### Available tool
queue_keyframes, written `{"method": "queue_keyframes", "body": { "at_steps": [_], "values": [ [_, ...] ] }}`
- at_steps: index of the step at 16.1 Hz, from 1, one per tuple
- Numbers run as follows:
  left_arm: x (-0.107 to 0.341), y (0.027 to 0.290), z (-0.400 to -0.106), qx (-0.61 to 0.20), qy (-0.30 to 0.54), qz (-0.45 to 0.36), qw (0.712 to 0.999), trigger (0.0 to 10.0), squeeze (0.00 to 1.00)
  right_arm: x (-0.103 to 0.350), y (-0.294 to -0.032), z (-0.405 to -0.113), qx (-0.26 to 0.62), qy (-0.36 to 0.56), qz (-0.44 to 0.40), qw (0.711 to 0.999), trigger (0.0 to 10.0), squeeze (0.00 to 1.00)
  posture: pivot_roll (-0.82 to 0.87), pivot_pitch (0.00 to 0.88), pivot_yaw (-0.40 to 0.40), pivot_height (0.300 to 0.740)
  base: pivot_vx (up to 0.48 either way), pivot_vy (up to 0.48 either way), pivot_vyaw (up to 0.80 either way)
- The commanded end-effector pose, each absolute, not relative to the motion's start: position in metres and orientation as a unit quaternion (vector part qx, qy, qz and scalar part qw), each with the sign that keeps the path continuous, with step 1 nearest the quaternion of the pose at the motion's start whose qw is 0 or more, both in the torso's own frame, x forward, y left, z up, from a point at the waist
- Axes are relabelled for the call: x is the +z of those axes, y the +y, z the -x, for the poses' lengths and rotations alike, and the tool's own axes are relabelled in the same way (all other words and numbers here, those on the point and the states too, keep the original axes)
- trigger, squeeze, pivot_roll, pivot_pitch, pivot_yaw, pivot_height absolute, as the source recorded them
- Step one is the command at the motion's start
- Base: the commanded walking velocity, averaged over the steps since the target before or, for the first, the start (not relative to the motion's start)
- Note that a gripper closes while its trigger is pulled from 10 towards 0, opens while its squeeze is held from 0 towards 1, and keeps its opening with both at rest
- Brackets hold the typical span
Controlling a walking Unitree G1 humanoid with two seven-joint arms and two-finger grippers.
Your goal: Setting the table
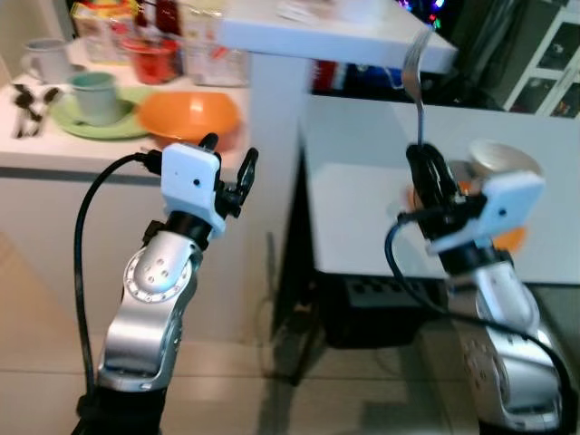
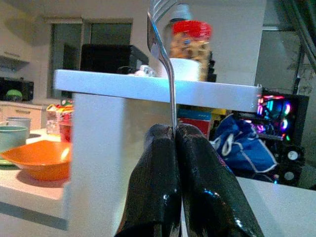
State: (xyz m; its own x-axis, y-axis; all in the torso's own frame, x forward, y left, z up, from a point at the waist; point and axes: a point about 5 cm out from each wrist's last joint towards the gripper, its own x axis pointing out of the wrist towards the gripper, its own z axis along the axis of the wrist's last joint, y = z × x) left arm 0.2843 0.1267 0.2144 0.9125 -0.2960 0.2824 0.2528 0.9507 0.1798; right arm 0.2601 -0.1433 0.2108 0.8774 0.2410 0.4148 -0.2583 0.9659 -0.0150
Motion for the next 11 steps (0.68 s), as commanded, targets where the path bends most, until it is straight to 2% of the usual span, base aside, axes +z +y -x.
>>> {"method": "queue_keyframes", "body": {
  "at_steps": [1, 7, 9, 11],
  "values": [
    [0.217, 0.116, -0.286, -0.153, -0.163, -0.07, 0.972, 10.0, 0.0, 0.206, -0.154, -0.264, 0.104, -0.193, -0.011, 0.976, 10.0, 0.0, -0.04, 0.0, -0.047, 0.74, 0.0, -0.461, 0.0],
    [0.213, 0.119, -0.288, -0.146, -0.151, -0.063, 0.976, 10.0, 0.0, 0.206, -0.15, -0.266, 0.114, -0.187, -0.008, 0.976, 10.0, 0.0, -0.04, 0.0, -0.053, 0.74, 0.0, -0.459, 0.0],
    [0.207, 0.119, -0.292, -0.148, -0.112, -0.017, 0.983, 10.0, 0.0, 0.205, -0.152, -0.266, 0.111, -0.184, -0.006, 0.977, 10.0, 0.0, -0.05, 0.0, -0.042, 0.74, 0.0, 0.48, 0.0],
    [0.207, 0.123, -0.293, -0.129, -0.117, -0.038, 0.984, 10.0, 0.0, 0.206, -0.152, -0.267, 0.111, -0.18, -0.006, 0.977, 10.0, 0.0, -0.05, 0.0, -0.042, 0.74, 0.0, 0.386, 0.0]
  ]
}}
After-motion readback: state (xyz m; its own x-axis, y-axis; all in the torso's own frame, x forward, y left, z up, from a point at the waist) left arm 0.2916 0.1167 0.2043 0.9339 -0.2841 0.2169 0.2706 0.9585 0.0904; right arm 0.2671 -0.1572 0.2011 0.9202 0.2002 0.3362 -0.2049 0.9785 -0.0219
